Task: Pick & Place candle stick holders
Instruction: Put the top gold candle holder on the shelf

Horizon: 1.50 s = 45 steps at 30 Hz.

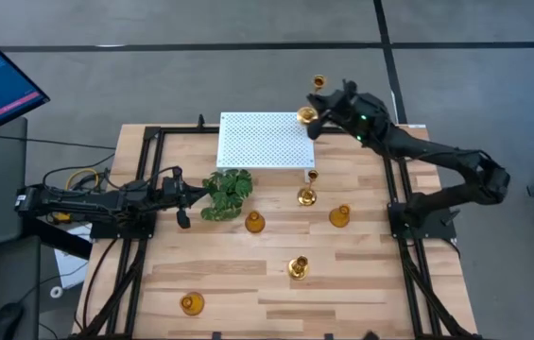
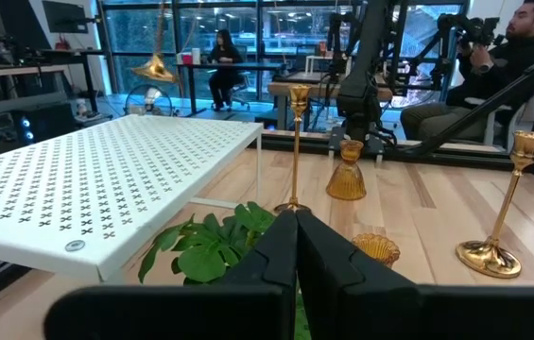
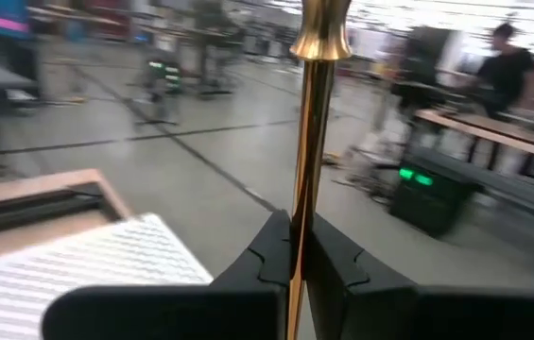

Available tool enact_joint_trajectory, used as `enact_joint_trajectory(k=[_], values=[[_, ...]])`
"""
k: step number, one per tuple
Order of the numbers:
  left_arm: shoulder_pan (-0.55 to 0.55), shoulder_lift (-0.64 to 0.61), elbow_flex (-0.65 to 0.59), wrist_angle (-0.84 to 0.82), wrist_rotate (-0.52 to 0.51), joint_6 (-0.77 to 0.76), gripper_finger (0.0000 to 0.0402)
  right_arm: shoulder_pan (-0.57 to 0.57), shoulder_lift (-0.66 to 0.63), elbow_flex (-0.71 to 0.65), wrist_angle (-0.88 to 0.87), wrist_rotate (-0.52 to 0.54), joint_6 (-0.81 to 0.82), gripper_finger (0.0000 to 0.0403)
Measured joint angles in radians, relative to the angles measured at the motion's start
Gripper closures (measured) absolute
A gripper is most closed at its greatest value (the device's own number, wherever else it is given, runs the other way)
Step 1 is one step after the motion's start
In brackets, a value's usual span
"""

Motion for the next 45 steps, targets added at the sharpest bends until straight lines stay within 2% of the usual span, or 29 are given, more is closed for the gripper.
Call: enact_joint_trajectory(k=[7,14,22,28,45], values=[[0.0,0.001,0.0,-0.001,0.0,0.0,0.0396,0.0,0.171,0.135,-0.004,-0.12,0.006,0.0399],[0.0,0.001,0.0,-0.001,0.0,0.0,0.0396,0.0,0.259,0.203,-0.004,-0.239,0.03,0.0399],[0.0,0.001,0.0,-0.001,0.0,0.0,0.0396,-0.016,0.276,0.221,-0.017,-0.244,0.045,0.0399],[0.0,0.001,0.0,-0.001,0.0,0.0,0.0396,-0.05,0.276,0.221,-0.046,-0.328,0.103,0.0399],[0.0,0.001,0.0,0.0,0.0,-0.001,0.0396,-0.109,0.276,0.22,-0.1,-0.343,0.135,0.0399]])
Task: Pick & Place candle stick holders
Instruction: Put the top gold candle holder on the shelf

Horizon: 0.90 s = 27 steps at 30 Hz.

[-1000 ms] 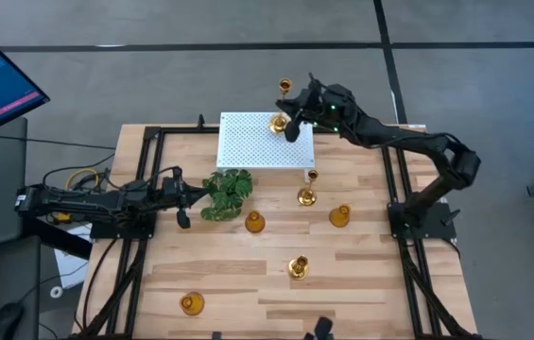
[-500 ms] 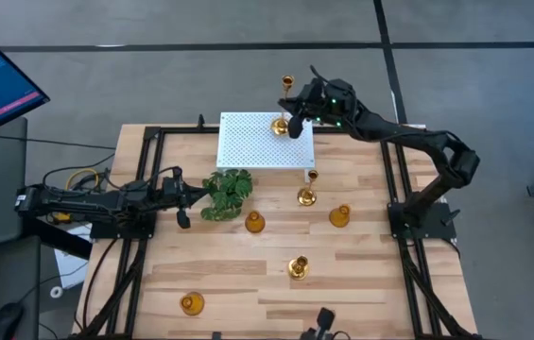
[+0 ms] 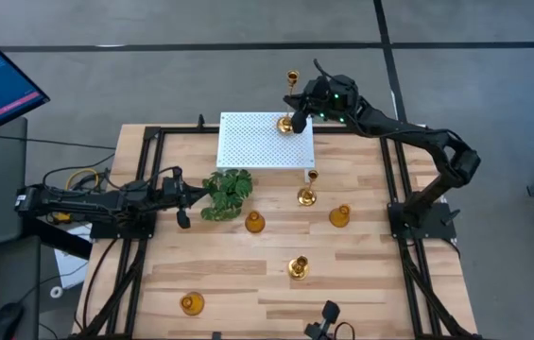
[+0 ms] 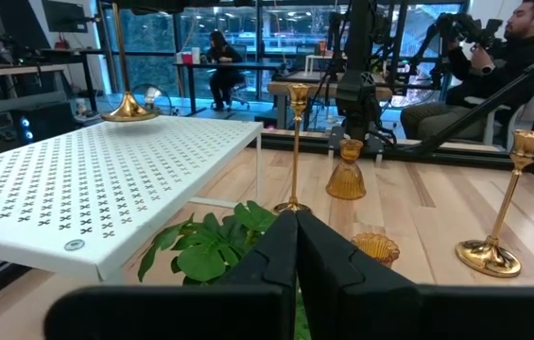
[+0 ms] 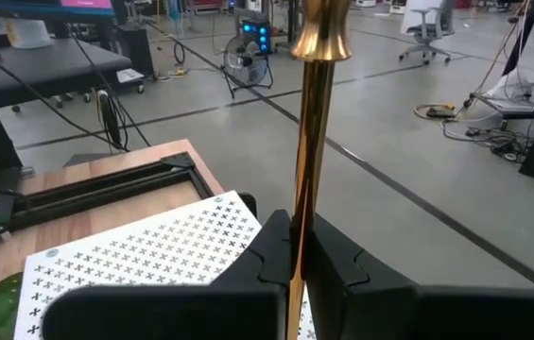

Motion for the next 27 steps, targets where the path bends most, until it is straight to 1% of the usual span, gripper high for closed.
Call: enact_joint_trajectory(k=[2,7,23,27], values=[[0.0,0.0,0.0,0.0,0.0,0.0,0.0396,0.0,0.0,0.0,-0.025,0.012,0.0,0.0399],[0.0,0.0,0.0,0.0,0.0,0.0,0.0396,0.0,0.0,0.0,-0.069,0.107,-0.006,0.0399],[0.0,0.0,0.0,0.0,0.0,0.0,0.0396,-0.024,0.0,0.0,-0.075,0.114,0.0,0.0399],[0.0,0.0,0.0,0.0,0.0,0.0,0.0396,-0.029,-0.001,0.0,-0.087,0.114,-0.005,0.0386]])
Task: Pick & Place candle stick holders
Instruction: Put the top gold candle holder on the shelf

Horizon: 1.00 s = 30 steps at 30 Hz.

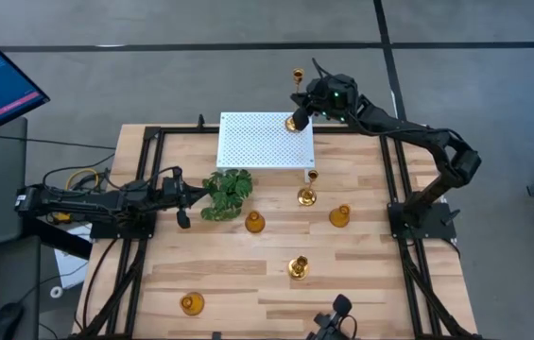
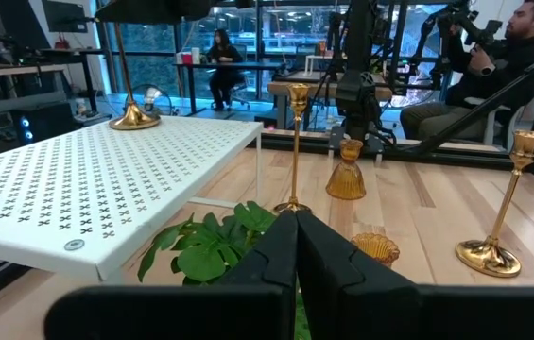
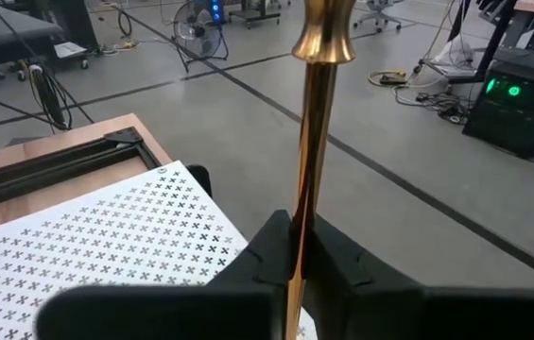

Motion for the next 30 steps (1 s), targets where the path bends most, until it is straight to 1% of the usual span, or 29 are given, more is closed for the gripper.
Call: enact_joint_trajectory(k=[10,14,18,21,24,28,30], values=[[0.0,0.0,0.0,0.0,0.0,0.0,0.0396,-0.001,-0.002,-0.001,-0.023,0.001,-0.059,0.0293],[0.0,0.0,0.0,0.0,0.0,0.0,0.0396,-0.002,-0.052,-0.001,-0.058,0.001,-0.059,0.0251],[0.0,0.0,0.0,0.0,0.0,-0.004,0.0396,0.0,-0.142,-0.001,-0.187,0.0,-0.082,0.022],[0.0,0.0,0.0,0.0,0.0,-0.004,0.0396,0.007,-0.224,-0.001,-0.314,0.0,-0.082,0.021],[0.0,0.0,0.0,0.0,0.0,-0.004,0.0396,0.019,-0.294,-0.001,-0.464,-0.003,-0.086,0.0208],[0.0,0.0,0.0,0.0,0.0,-0.004,0.0396,0.058,-0.373,-0.003,-0.649,-0.004,-0.103,0.0215],[0.0,0.0,0.0,0.0,0.0,-0.004,0.0396,0.088,-0.406,-0.026,-0.696,-0.004,-0.103,0.0223]])
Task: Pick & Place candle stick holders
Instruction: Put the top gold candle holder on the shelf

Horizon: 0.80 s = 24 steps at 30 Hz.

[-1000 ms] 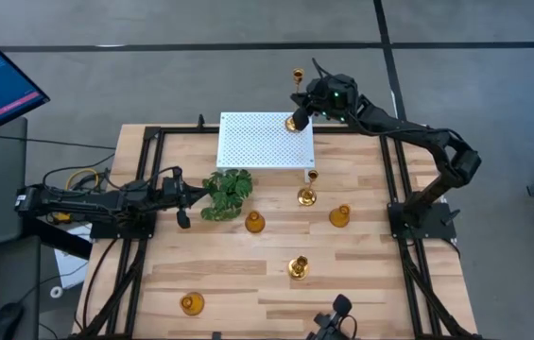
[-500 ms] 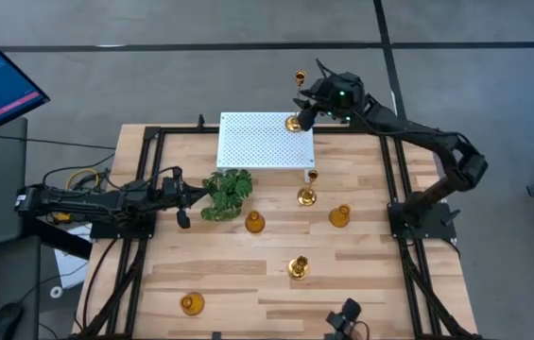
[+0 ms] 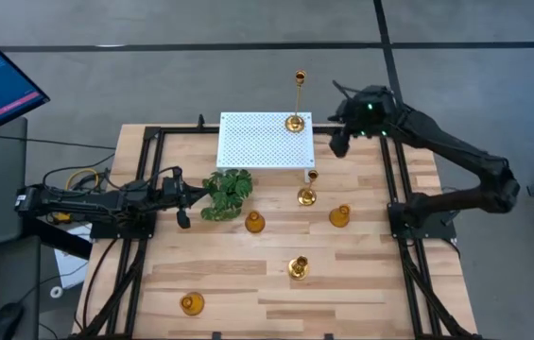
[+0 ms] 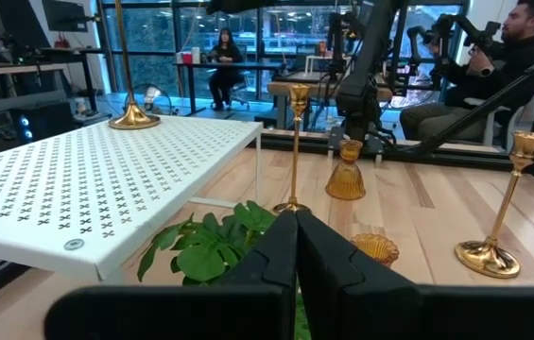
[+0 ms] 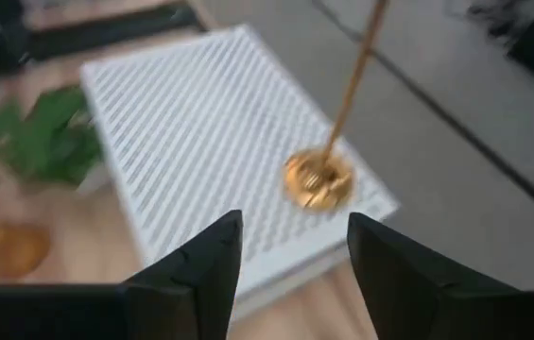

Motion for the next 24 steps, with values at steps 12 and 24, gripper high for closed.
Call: enact_joint_trajectory(k=[12,24], values=[[0.0,0.0,0.0,0.0,0.0,0.0,0.0396,0.227,-0.195,-0.316,0.056,-0.004,0.044,0.0283],[0.0,0.0,0.0,0.001,0.0,0.0,0.0396,0.353,-0.28,-0.545,0.251,-0.002,0.185,0.0302]])
